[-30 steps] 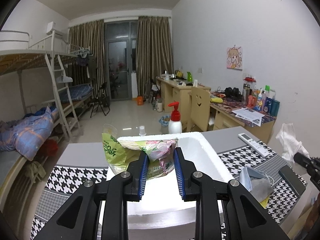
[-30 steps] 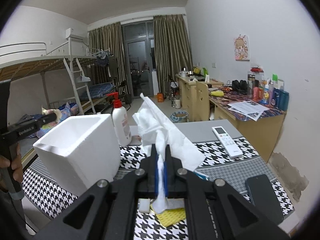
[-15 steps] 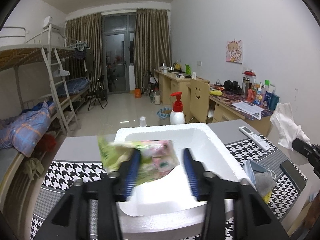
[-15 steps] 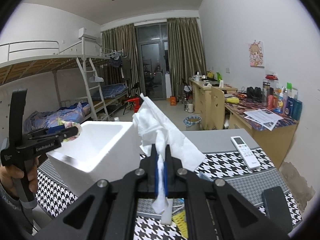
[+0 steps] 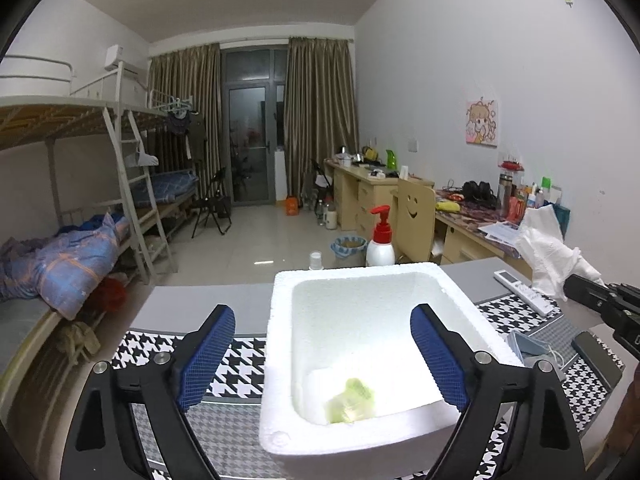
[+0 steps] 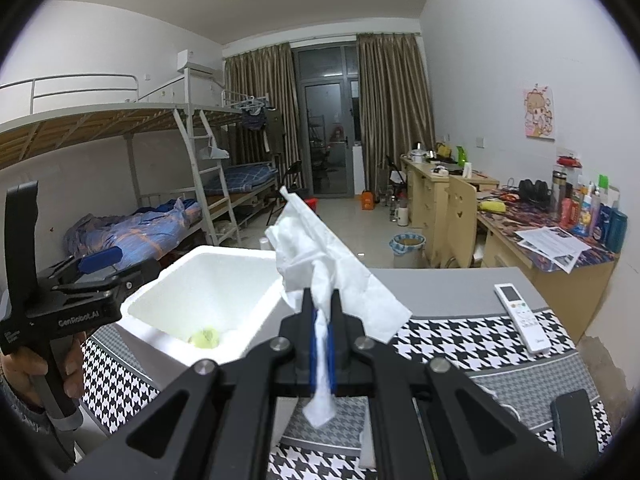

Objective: Organize soft objects
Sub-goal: 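Lower the white tissue into the foam box and open the right gripper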

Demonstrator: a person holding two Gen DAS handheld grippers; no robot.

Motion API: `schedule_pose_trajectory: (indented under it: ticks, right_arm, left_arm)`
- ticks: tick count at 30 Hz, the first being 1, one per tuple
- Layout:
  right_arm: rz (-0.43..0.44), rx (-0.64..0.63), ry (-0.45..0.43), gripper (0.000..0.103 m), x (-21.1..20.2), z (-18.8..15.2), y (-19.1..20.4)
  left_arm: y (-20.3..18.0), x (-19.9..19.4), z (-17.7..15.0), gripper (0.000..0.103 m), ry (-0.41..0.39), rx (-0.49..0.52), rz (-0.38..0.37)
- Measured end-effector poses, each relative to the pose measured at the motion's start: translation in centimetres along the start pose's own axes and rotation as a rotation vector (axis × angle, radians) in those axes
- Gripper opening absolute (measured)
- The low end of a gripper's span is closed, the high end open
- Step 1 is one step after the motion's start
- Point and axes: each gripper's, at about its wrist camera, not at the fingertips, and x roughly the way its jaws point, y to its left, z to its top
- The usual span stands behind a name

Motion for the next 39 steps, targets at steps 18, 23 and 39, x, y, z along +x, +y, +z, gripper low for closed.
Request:
schedule_pose_trajectory:
  ticks: [18,23,39]
  right_arm:
    - [0.091,-0.054,0.012,0.006,2.0,1.5,3.8]
    - [0.118,-0.053,0.029,0.007,2.7,1.8,4.5]
    - [0.189,-0.049,0.1,0.007,5.6,2.4,6.8]
  left_arm:
    - [2.2,-2.3,-0.7,0.1,-0.048,-0.014,0.051]
    - [2.8,-2.7,-0.9,0.102,-0.061,-0.025,0.068]
    - [4.5,-3.9,-2.1,0.102,-0.045,-0.057,0.071]
